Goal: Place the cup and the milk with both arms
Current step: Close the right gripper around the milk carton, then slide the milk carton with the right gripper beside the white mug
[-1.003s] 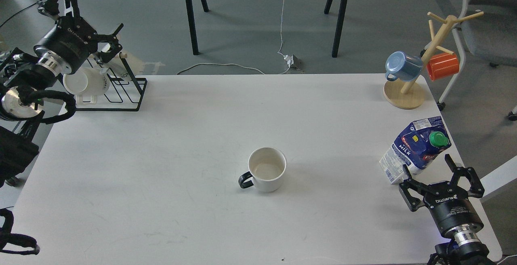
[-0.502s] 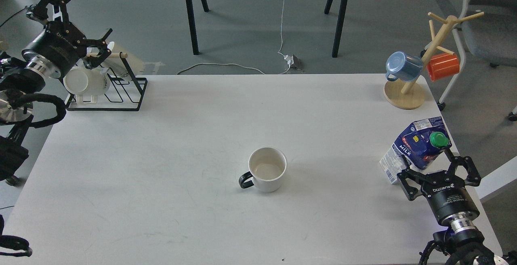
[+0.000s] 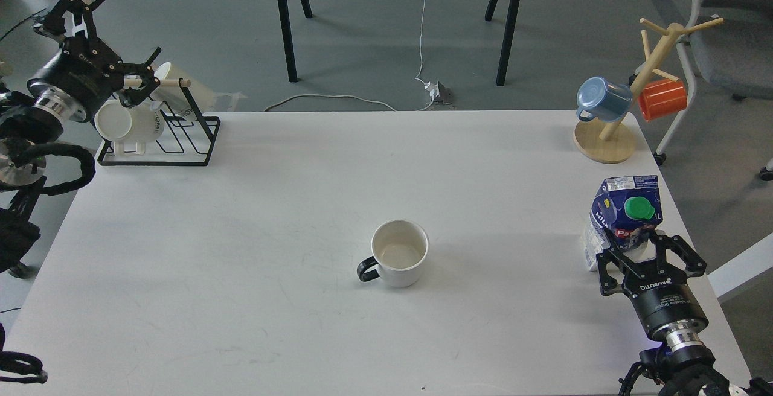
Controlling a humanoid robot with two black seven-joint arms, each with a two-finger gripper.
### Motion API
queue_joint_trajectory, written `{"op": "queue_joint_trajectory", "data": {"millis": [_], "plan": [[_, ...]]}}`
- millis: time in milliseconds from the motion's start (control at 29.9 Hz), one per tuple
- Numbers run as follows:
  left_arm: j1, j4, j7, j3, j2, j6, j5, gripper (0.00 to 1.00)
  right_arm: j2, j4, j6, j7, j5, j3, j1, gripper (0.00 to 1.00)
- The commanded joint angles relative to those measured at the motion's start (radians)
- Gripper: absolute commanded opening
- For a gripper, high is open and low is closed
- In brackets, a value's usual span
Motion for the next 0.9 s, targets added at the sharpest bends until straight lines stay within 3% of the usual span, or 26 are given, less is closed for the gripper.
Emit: {"op": "queue_joint_trajectory", "data": {"millis": [0,301,568,869], "plan": [[-0.001,0.001,0.0,0.002,0.001,0.0,0.001,1.0,0.008,0.032,0.0,-0.002,-0.001,-0.003,-0.01,0.47],[-0.001,0.001,0.008,0.002,0.009,0.0,0.002,1.0,0.054,0.198,0.0,0.0,-0.036,-0.141,-0.007,0.47],[-0.006,0.001,0.008,0.023,0.058,0.0,0.002,1.0,0.227,0.155,0.0,-0.011,-0.191,-0.191,0.016,0.48],[-0.001,0.001,-0.003,0.047,0.052,0.0,0.002,1.0,0.295,0.113,0.0,-0.011,-0.198,-0.299,0.048,0.48]]}}
